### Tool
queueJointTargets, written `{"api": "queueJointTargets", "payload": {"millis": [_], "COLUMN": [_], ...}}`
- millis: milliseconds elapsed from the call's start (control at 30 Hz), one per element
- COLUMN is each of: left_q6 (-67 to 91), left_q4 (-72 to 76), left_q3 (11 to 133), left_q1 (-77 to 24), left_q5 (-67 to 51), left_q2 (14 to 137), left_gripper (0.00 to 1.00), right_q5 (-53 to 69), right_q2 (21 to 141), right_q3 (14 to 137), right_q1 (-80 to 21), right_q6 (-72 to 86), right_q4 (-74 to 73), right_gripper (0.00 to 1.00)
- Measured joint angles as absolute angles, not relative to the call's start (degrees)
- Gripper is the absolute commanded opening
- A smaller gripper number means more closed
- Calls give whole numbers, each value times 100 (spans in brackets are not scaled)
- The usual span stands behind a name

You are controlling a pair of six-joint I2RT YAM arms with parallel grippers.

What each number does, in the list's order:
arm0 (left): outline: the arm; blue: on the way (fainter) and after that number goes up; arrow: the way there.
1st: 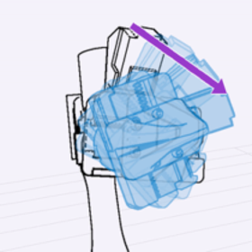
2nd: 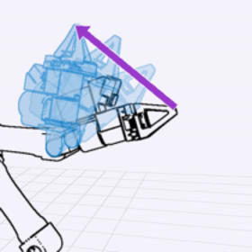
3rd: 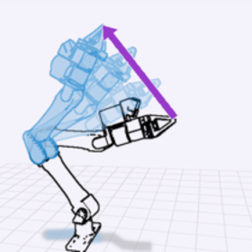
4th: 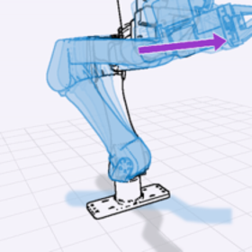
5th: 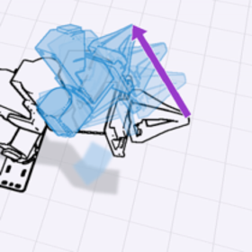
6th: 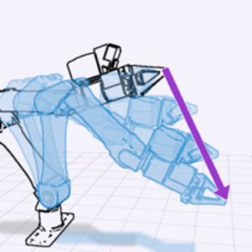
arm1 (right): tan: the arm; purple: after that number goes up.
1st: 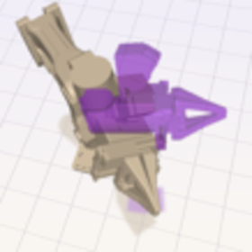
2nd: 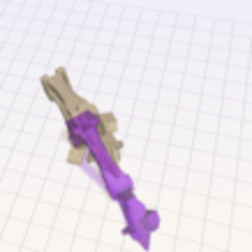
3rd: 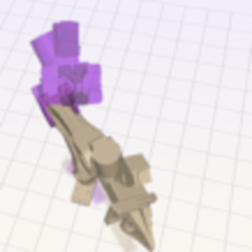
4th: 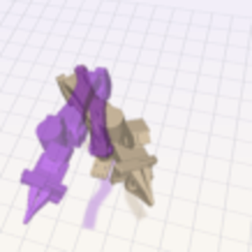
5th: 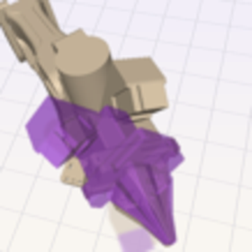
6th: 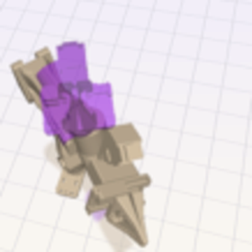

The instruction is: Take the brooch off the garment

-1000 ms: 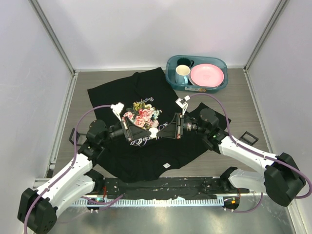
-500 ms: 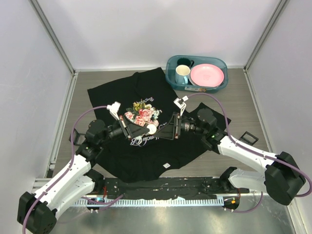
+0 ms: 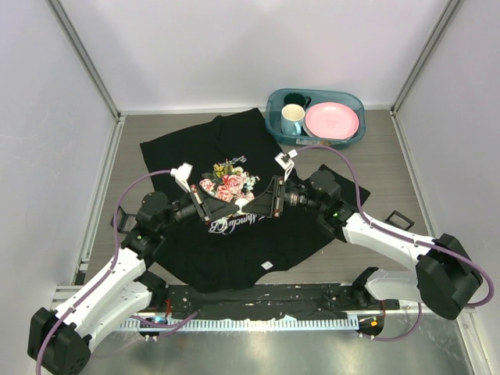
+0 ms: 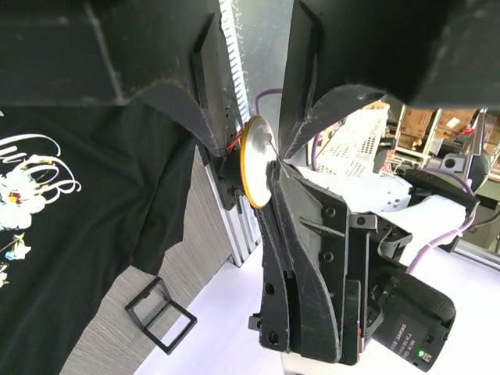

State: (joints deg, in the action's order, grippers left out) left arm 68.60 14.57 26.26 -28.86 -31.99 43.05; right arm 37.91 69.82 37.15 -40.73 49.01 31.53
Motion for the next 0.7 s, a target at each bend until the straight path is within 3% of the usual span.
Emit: {"api": "queueJointTargets", "payload": {"millis": [500,700], "left_q6": [6829,6667], "left_q4": [1457,1428], "left_q3": [2626,2626], "left_q1": [-2877,-2867], "left_q5": [-3127,-3081], "left_q2": [4272,4224], "left_gripper": [0,0], "right_q5": [3566,3483], "right_q2": [7026,7111], "right_q3": [3730,3730], "right_q1": [-4119,-4136], "right_q6": [5159,5422], "right_q4": [3389,3524], "right_gripper": [11,10]}}
